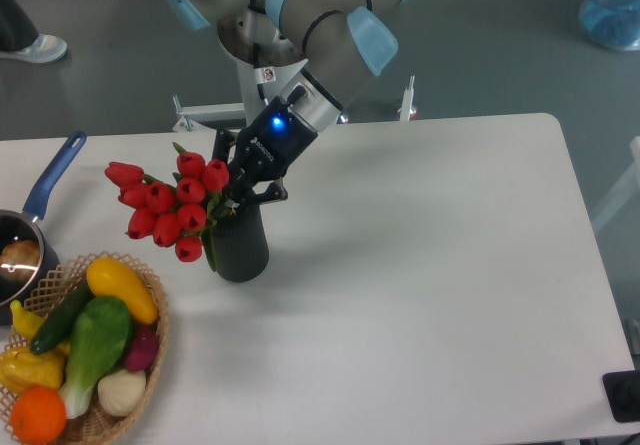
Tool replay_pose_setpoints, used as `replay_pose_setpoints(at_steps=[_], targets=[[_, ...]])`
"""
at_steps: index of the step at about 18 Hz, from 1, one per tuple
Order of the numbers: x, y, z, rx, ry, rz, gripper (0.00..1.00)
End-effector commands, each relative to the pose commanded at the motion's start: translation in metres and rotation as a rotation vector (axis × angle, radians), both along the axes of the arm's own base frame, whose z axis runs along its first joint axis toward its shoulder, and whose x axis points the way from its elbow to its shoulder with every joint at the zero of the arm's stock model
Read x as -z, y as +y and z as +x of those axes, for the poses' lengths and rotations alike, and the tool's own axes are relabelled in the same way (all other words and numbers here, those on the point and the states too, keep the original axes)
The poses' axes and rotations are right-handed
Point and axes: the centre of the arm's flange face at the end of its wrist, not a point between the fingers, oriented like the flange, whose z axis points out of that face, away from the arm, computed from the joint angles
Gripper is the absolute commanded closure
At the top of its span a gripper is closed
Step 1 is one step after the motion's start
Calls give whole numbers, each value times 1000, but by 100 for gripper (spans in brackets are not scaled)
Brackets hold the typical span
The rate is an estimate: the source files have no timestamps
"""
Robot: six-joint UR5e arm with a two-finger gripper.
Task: Insert the flowers into the vase
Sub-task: 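Push the tulip stems deeper into the vase, straightening the bunch upright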
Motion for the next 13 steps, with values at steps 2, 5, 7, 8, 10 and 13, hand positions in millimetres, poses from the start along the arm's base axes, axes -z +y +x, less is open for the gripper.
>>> replay_pose_setpoints(at_steps=[2, 5, 7, 8, 10, 13], targets=[[0, -1, -2, -3, 2, -3, 100], [4, -4, -4, -11, 0, -12, 99], [5, -6, -7, -19, 0, -15, 97], [7, -7, -7, -22, -3, -18, 97], [9, -12, -12, -37, -10, -20, 97], [8, -13, -12, -39, -9, -18, 97]])
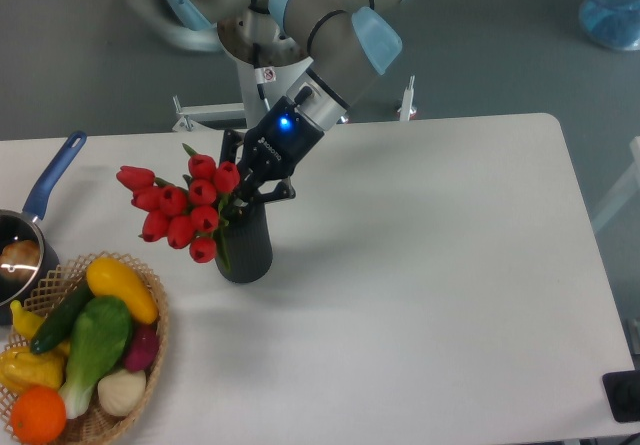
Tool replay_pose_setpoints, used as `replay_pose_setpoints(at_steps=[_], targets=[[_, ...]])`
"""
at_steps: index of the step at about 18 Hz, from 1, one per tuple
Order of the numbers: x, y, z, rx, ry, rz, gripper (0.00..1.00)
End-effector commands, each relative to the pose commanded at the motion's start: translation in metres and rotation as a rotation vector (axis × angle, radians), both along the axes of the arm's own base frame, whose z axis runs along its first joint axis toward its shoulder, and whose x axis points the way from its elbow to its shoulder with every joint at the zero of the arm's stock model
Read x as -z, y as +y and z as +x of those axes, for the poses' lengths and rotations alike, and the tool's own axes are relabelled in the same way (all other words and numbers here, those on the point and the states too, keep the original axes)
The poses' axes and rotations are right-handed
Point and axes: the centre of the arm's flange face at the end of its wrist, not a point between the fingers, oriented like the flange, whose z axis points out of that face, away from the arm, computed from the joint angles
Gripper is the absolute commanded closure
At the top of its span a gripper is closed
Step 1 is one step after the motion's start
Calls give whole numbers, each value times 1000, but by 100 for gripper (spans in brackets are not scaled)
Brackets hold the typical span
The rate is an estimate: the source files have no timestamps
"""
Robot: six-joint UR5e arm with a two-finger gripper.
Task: Insert the flowers into the vase
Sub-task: 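Push the tulip stems deeper into the vase, straightening the bunch upright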
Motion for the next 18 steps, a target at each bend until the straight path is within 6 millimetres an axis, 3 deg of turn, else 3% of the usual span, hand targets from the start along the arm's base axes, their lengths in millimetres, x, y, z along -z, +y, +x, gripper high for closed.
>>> replay_pose_setpoints(at_steps=[3, 14, 18], targets=[[4, -1, -1, -1, -4, -6, 96], [2, 0, -4, -2, -2, -3, 64], [2, 0, -3, -3, 0, -4, 58]])
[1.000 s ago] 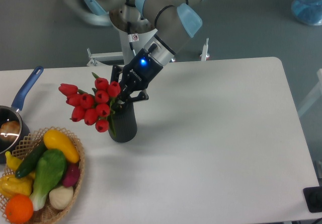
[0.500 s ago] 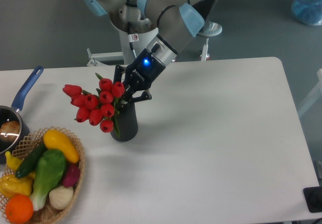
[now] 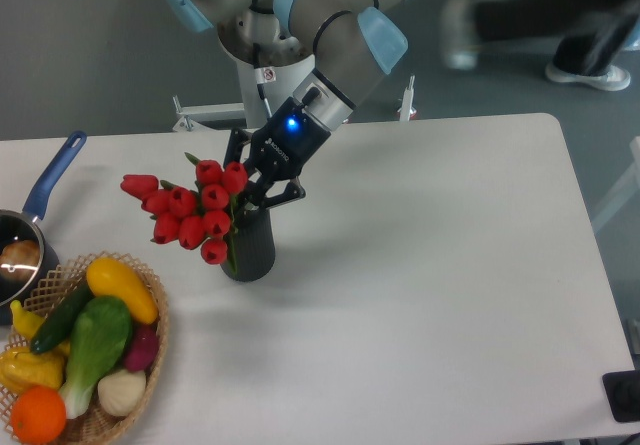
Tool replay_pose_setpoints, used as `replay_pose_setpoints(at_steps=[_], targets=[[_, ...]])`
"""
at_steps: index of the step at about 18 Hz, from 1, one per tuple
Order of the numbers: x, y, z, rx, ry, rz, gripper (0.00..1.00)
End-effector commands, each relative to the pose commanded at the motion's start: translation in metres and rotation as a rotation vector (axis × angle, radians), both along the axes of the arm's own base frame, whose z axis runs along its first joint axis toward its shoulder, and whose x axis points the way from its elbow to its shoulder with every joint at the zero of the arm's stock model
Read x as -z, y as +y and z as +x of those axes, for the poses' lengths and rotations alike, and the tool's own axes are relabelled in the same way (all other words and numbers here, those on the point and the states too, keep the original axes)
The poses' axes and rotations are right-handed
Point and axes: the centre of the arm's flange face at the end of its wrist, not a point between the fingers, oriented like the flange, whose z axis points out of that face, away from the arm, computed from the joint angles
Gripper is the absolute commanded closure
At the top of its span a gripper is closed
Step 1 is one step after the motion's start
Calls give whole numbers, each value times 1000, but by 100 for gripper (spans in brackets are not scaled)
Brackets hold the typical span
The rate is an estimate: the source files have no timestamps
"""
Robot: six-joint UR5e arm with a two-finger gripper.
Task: Insert the flowers into the vase
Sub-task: 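Push the tulip stems deeper into the vase, straightening the bunch upright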
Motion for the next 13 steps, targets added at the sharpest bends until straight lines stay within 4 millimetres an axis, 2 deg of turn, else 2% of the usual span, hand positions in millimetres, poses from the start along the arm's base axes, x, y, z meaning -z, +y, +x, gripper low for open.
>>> replay_pose_setpoints(at_steps=[13], targets=[[3, -4, 0, -6, 8, -20, 56]])
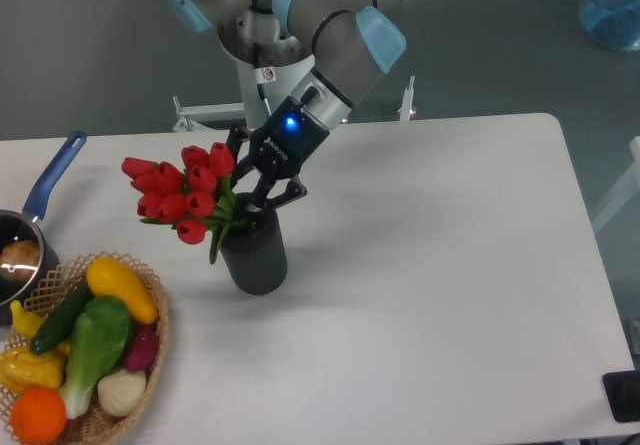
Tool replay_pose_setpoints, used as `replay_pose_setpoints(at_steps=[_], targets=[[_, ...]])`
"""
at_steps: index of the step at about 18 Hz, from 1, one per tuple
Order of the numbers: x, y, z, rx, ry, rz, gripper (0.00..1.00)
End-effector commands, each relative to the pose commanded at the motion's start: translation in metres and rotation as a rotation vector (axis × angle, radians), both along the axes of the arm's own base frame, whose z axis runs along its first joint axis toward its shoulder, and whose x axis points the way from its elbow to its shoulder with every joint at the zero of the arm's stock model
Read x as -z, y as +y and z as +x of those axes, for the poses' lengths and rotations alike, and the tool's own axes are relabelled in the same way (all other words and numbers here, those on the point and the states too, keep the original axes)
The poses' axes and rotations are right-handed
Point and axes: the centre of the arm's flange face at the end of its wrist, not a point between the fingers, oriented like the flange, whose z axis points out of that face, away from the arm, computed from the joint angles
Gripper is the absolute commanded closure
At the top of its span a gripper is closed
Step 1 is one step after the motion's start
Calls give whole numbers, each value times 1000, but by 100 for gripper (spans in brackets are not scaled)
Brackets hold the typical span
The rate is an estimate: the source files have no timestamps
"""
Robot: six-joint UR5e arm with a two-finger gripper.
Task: Insert the flowers into the vase
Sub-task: 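Push the tulip stems deeper into the vase, straightening the bunch upright, then open the gripper to release the tulip stems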
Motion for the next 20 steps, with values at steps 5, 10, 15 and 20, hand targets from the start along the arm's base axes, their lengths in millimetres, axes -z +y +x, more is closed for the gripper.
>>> replay_pose_setpoints(at_steps=[5, 10, 15, 20], targets=[[-5, -4, -18, -29, 2, 13, 57], [-6, 0, -27, -30, 1, 21, 55], [-5, 1, -28, -29, 2, 19, 46], [-7, -1, -30, -35, 11, 15, 31]])
